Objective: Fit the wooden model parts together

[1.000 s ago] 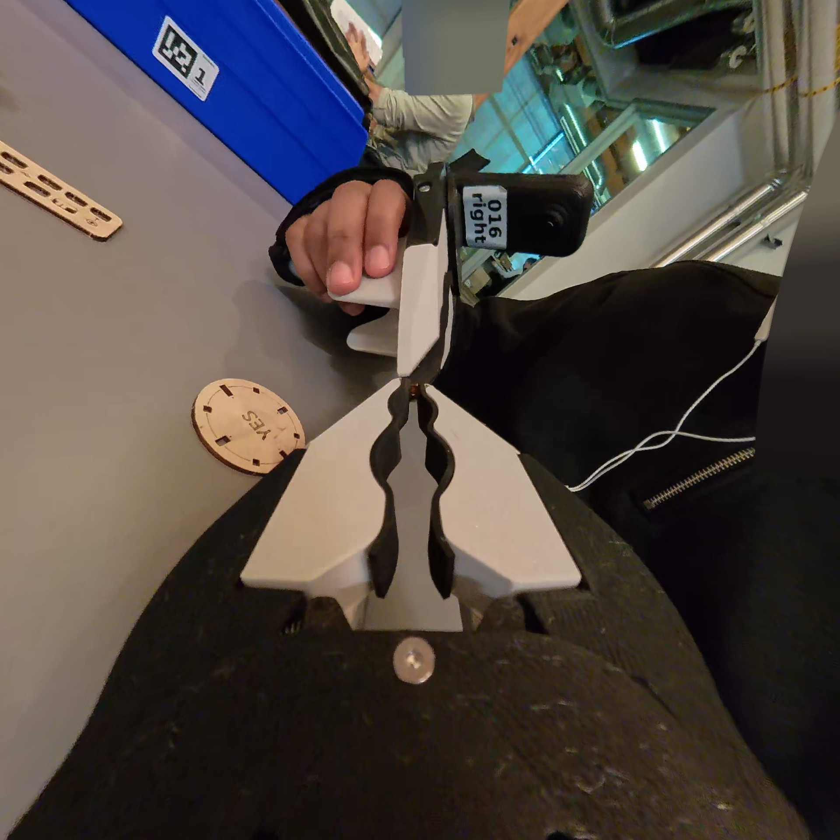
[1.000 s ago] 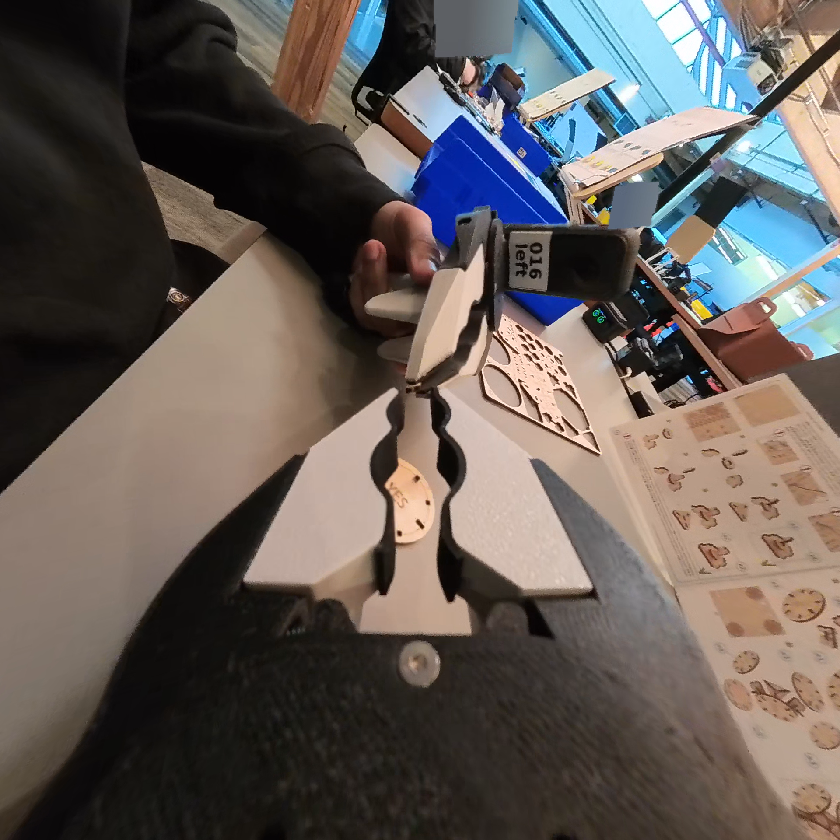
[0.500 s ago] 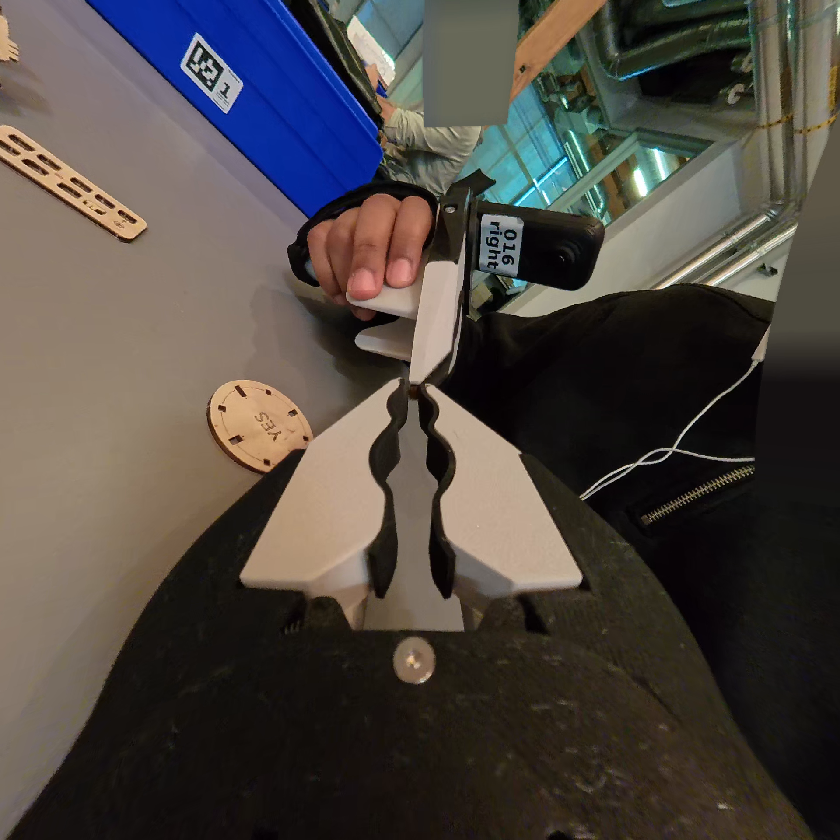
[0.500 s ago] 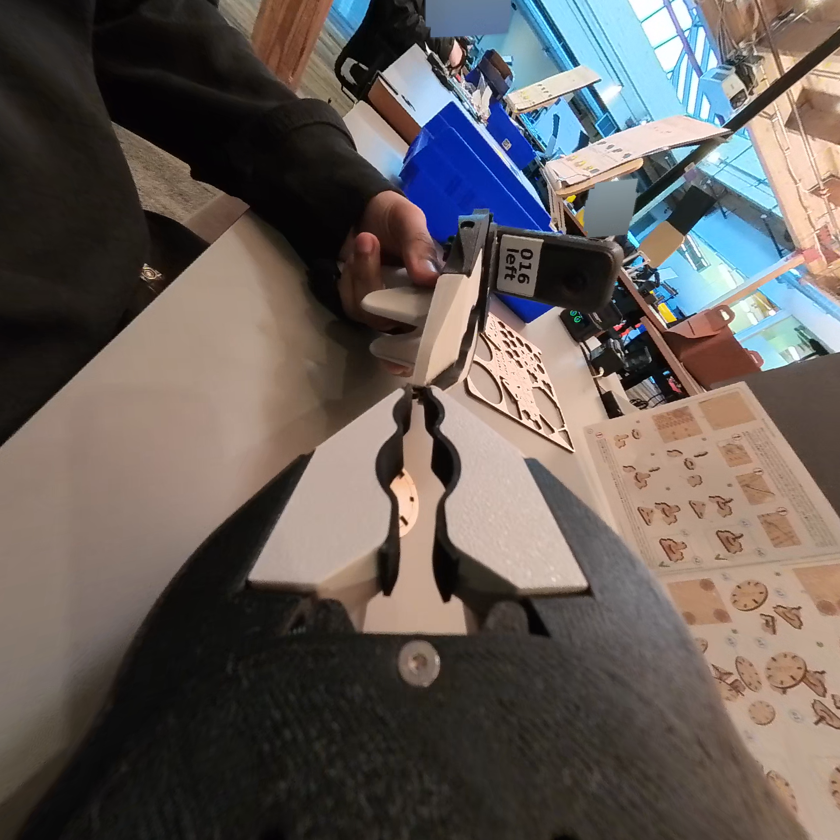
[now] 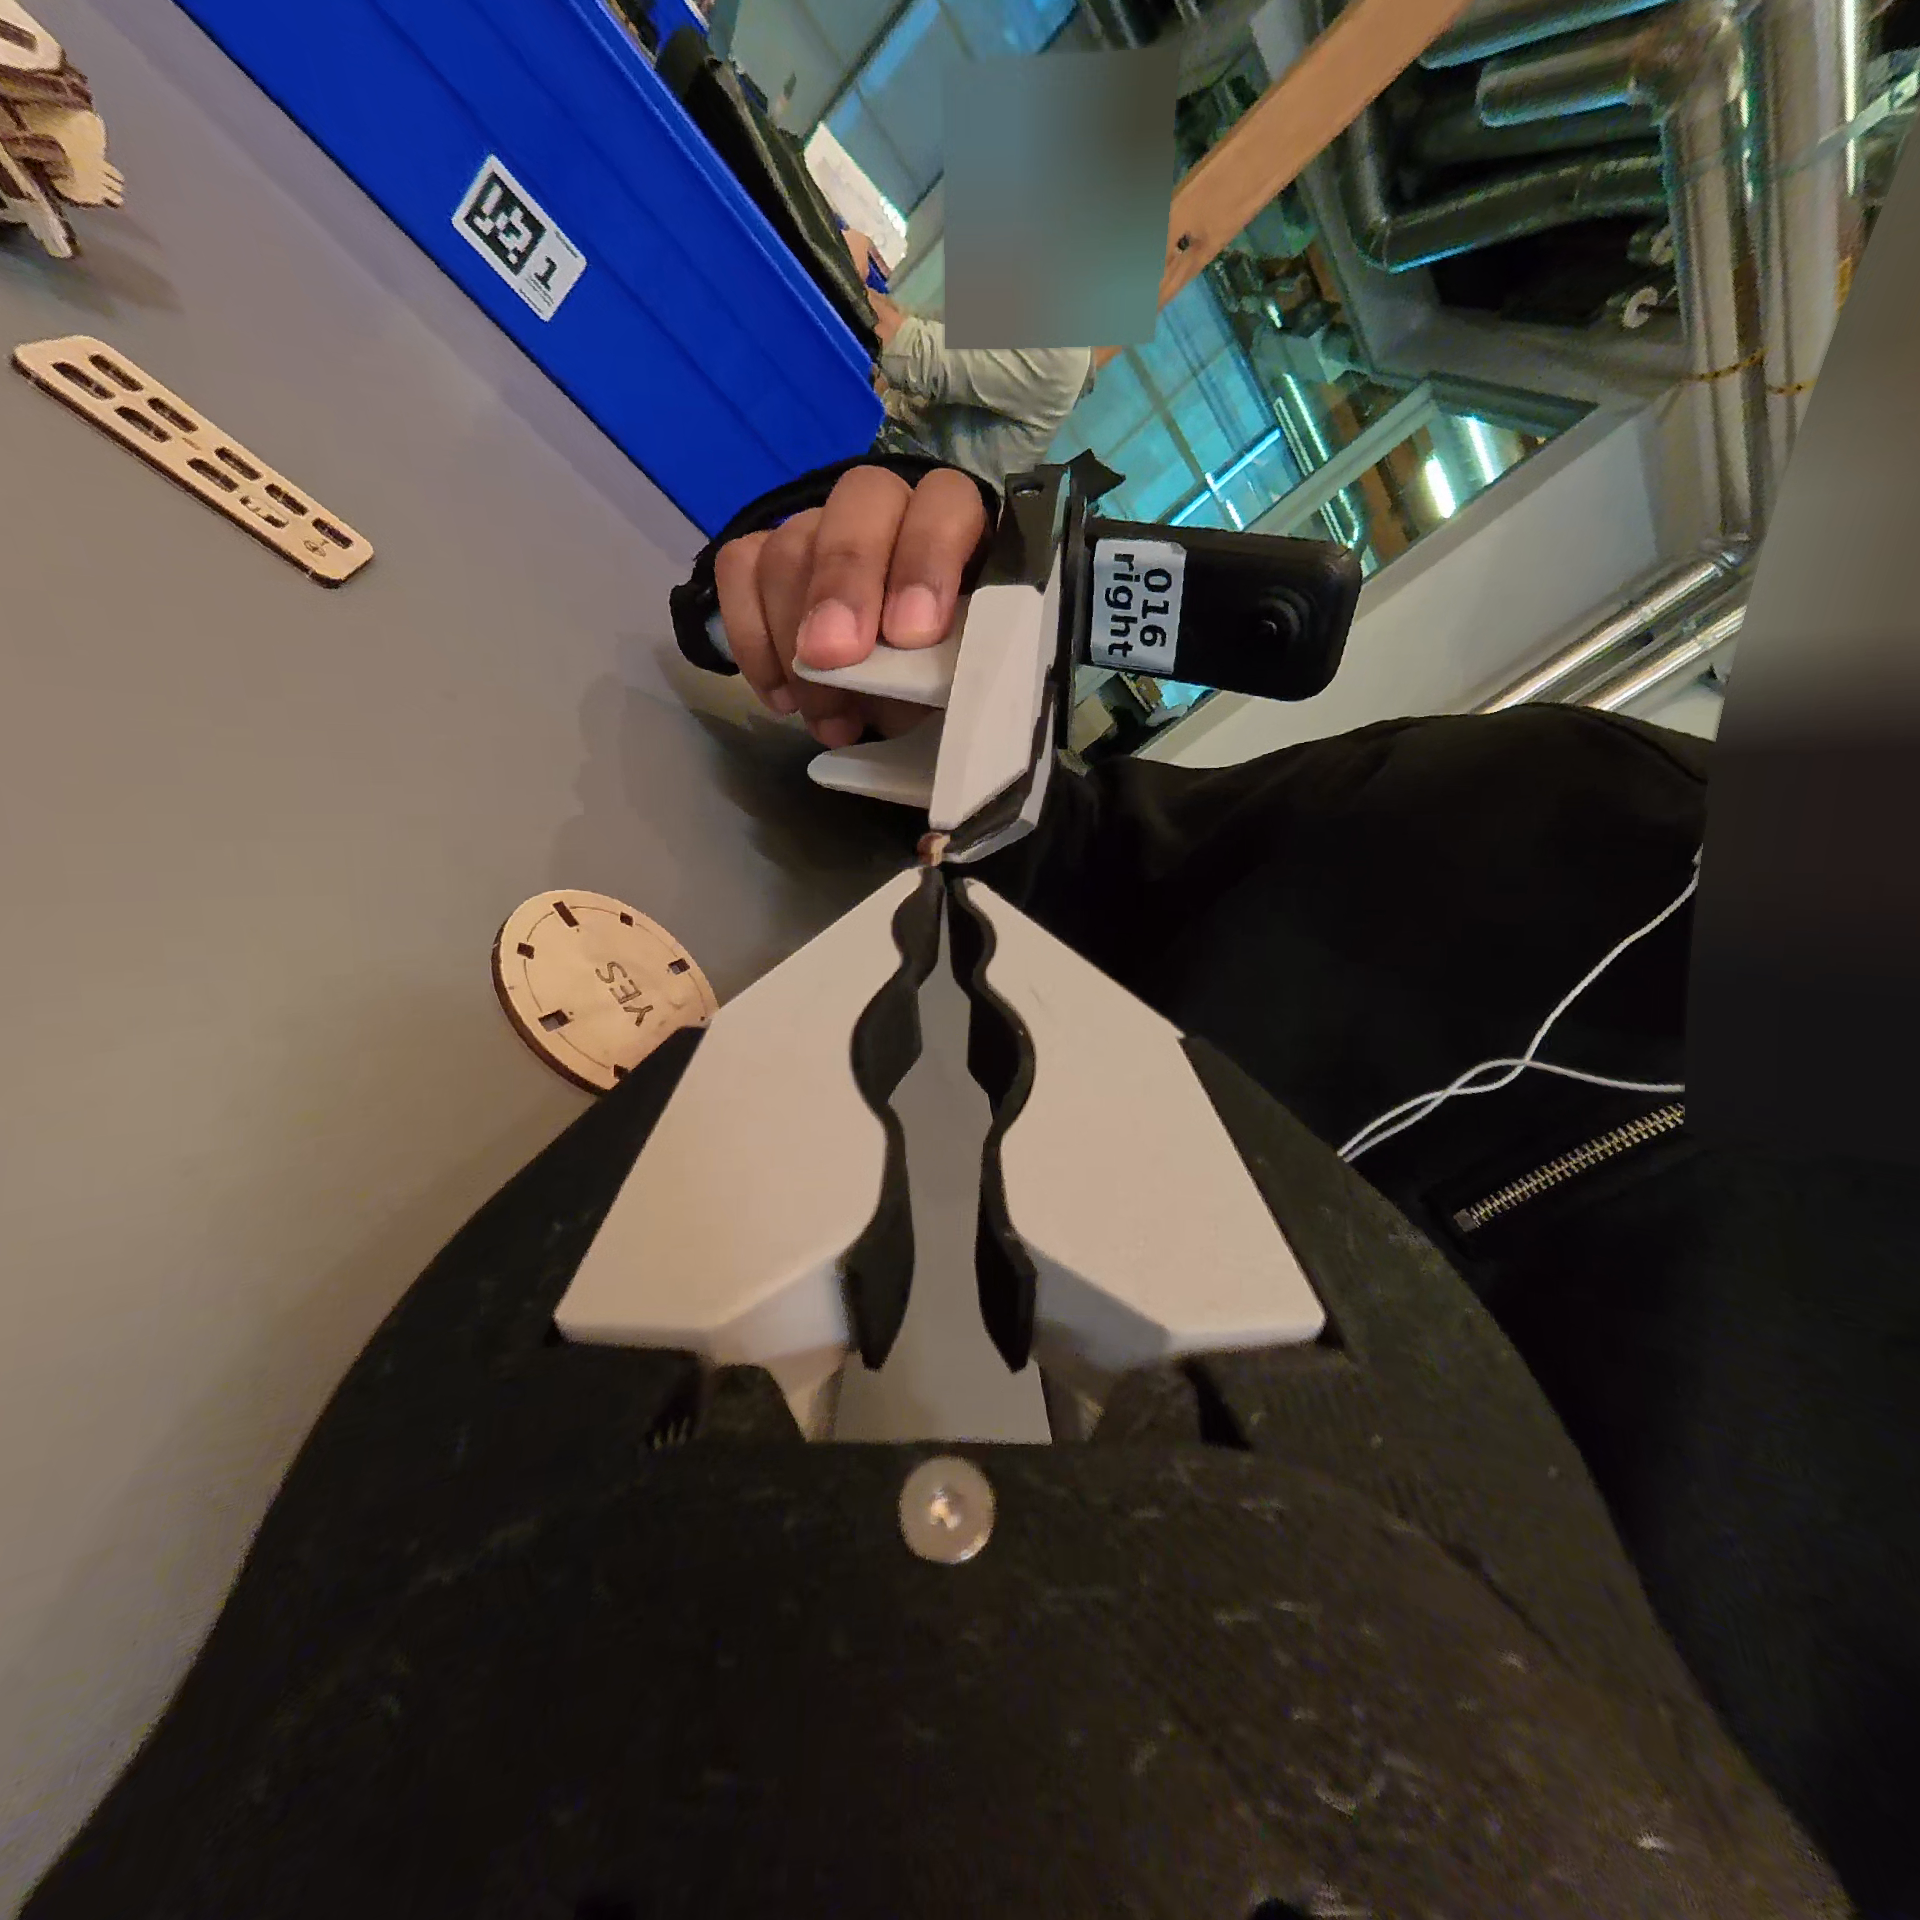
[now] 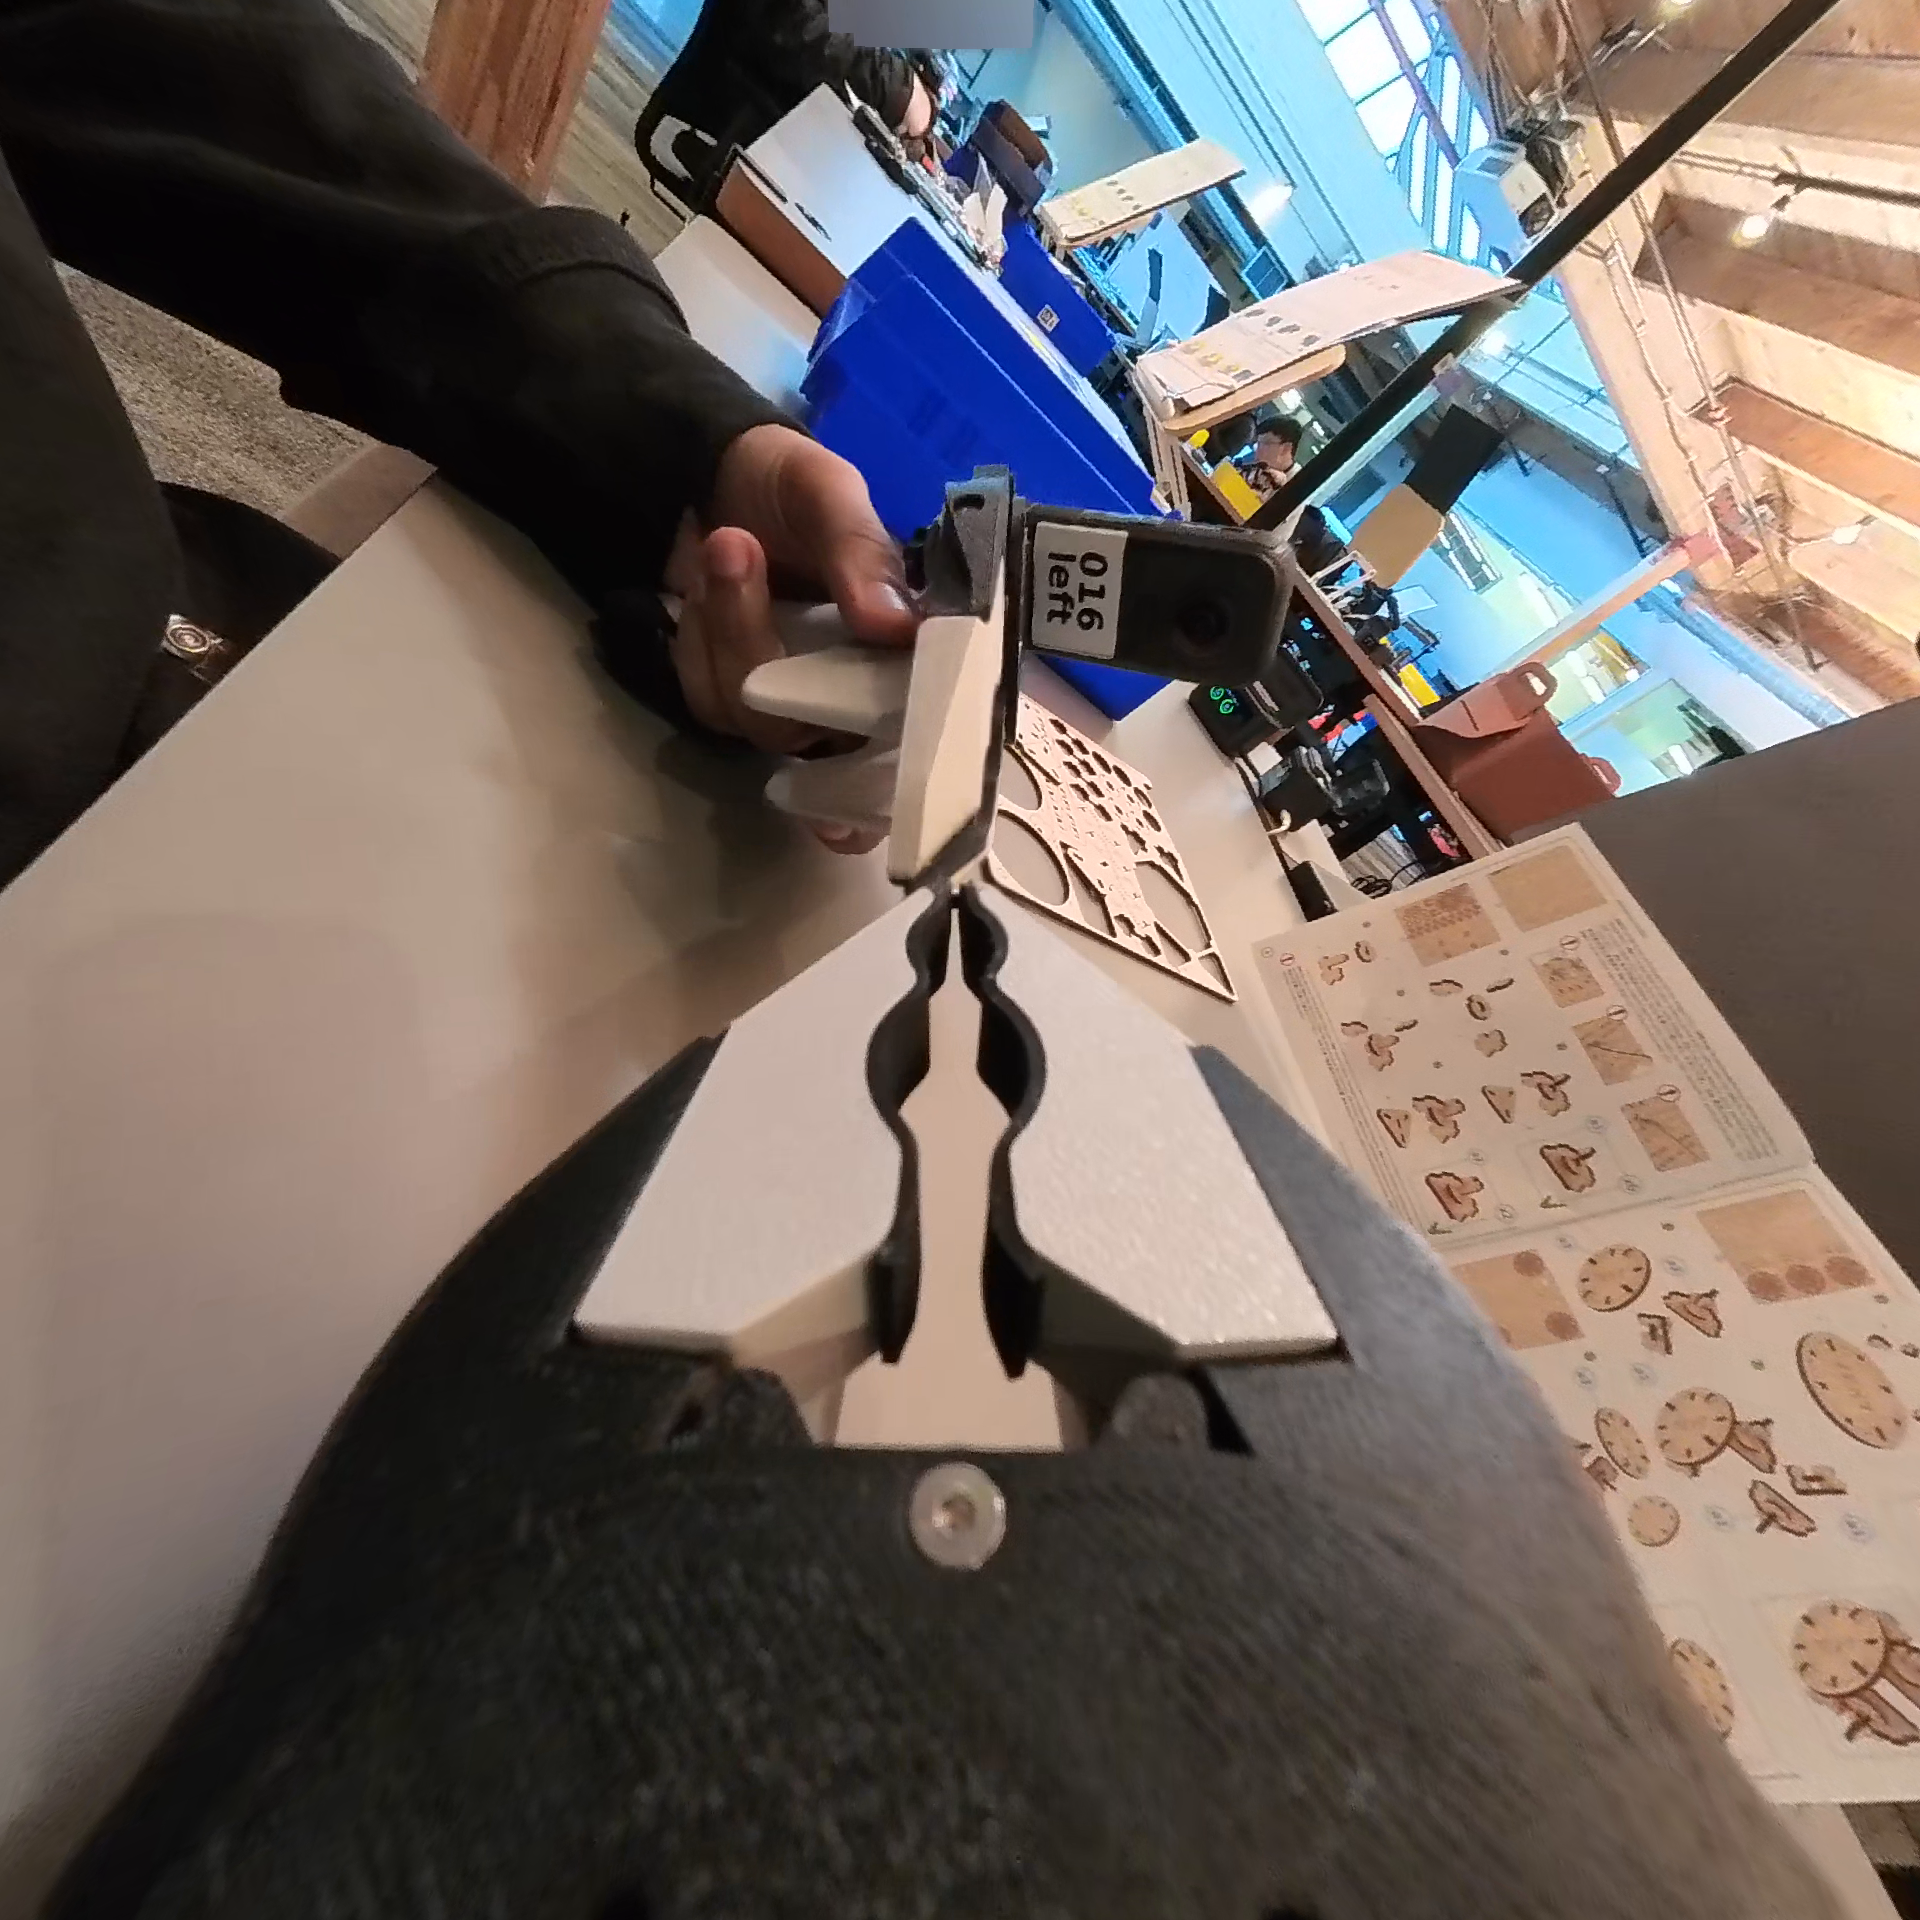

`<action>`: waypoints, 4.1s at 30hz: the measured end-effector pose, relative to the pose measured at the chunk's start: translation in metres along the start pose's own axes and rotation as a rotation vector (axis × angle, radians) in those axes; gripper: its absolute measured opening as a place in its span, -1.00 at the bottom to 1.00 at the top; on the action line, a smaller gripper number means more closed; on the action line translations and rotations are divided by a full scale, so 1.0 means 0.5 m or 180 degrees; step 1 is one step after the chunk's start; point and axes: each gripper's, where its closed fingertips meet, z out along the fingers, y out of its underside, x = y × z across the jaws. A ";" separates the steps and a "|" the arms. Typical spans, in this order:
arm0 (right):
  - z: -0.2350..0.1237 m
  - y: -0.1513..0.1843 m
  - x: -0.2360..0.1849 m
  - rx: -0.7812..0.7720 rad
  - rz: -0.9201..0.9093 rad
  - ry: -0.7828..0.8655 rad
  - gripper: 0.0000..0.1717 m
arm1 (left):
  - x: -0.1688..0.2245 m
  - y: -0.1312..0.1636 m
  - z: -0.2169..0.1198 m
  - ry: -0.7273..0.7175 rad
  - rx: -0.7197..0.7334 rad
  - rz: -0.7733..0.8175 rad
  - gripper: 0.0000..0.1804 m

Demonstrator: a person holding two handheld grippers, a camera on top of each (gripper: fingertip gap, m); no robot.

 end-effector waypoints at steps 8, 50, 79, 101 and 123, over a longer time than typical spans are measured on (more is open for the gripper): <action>-0.001 -0.014 0.007 0.0101 -0.0024 0.0091 -1.00 | 0.003 -0.013 -0.003 0.0058 0.0141 -0.0088 -1.00; 0.008 -0.019 0.029 -0.0020 -0.0426 0.0505 -1.00 | 0.014 -0.041 -0.014 0.0079 0.0418 0.0089 -1.00; -0.003 0.003 -0.025 -0.0034 0.0045 -0.0244 -0.86 | -0.001 0.003 -0.002 -0.0017 -0.0034 0.0071 -1.00; -0.001 0.000 -0.032 -0.0073 -0.0140 -0.0248 -0.95 | -0.003 0.014 0.004 -0.0041 -0.0142 0.0080 -1.00; 0.001 -0.007 -0.019 -0.0080 0.0139 -0.0216 -0.96 | 0.004 0.003 0.002 0.0079 -0.0019 -0.0005 -1.00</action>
